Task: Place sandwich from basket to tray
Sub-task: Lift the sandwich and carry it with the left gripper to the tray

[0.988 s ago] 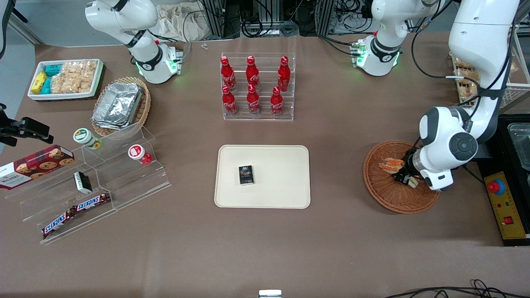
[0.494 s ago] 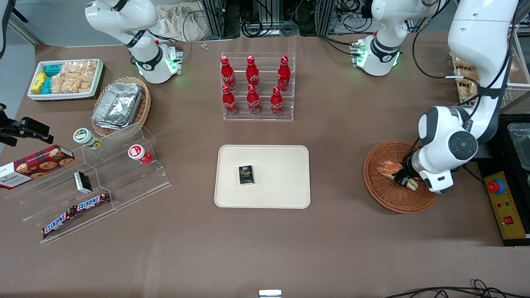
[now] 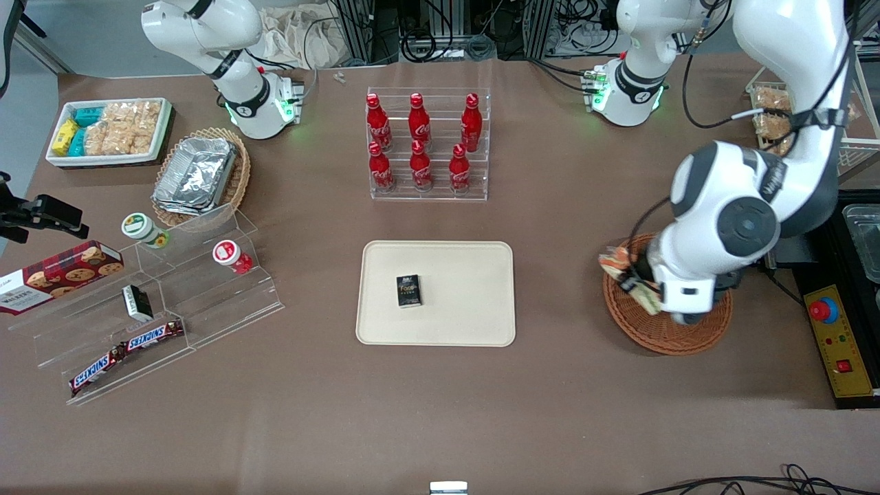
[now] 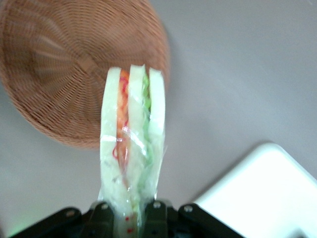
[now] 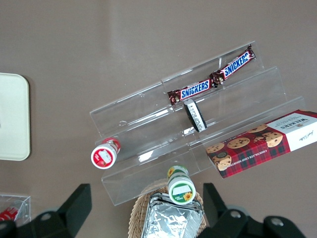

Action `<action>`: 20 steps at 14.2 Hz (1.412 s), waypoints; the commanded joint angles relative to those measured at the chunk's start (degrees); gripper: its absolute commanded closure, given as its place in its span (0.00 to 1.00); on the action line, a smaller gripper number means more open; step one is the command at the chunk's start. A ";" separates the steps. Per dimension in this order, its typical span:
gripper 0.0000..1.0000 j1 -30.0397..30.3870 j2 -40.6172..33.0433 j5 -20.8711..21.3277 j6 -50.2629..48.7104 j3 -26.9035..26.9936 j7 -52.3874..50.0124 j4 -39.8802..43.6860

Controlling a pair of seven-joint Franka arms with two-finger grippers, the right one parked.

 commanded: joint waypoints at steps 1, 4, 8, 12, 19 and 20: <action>1.00 -1.74 7.16 2.15 -1.35 -7.03 6.68 5.93; 1.00 -7.54 12.88 3.56 -1.09 -7.40 13.36 8.05; 1.00 -14.12 23.16 5.22 2.07 -7.05 17.09 13.75; 1.00 -15.64 27.66 9.10 4.53 -7.05 14.80 15.25; 0.60 -15.81 30.30 12.79 10.07 -6.08 12.09 15.96; 0.18 -15.81 30.48 12.96 10.25 -6.08 11.46 16.05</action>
